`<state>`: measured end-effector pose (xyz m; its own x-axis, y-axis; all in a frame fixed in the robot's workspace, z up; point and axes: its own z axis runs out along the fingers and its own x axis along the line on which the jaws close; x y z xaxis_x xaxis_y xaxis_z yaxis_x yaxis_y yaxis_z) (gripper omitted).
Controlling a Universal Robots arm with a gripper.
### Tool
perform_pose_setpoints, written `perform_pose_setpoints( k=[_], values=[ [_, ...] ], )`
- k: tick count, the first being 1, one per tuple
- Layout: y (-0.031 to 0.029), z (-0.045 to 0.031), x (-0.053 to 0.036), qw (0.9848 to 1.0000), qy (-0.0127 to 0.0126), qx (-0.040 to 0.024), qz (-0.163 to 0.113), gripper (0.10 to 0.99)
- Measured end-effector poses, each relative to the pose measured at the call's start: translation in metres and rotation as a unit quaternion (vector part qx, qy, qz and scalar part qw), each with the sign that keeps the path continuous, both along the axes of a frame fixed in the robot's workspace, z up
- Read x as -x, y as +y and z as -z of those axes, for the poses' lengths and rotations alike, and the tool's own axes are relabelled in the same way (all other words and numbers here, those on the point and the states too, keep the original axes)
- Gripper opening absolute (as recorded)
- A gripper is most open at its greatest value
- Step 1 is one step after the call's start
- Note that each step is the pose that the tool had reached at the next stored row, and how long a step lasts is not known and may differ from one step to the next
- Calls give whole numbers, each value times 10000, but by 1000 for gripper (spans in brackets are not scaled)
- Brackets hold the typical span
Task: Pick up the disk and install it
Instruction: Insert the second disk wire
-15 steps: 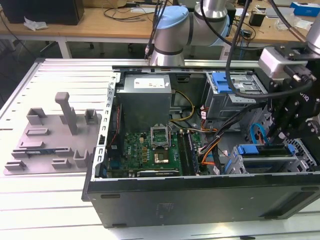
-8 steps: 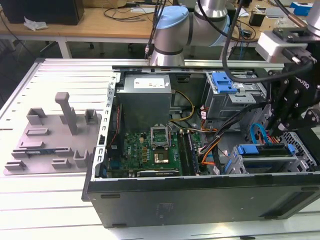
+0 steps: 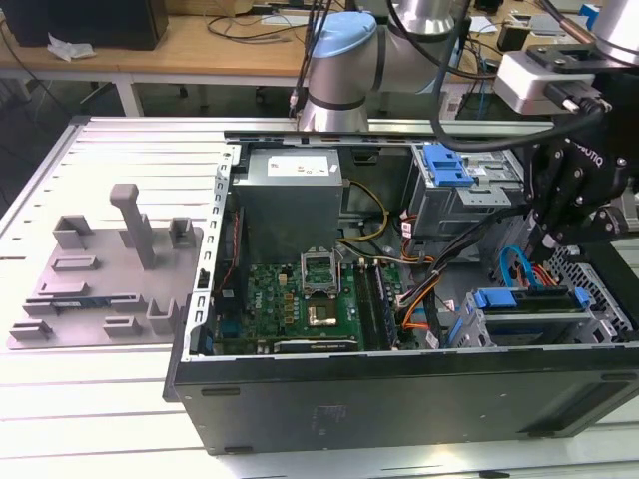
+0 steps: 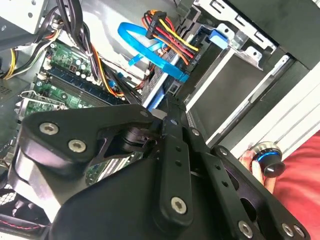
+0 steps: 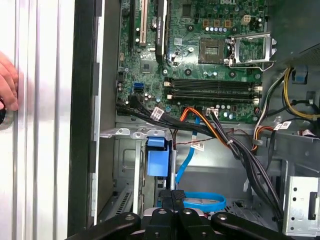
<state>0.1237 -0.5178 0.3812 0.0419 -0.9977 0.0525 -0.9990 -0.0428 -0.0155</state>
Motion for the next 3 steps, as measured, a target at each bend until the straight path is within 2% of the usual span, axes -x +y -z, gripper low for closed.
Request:
perform_pose_setpoints(
  k=[3],
  values=[
    [0,0,5,10000,0,0,0,106]
  ],
)
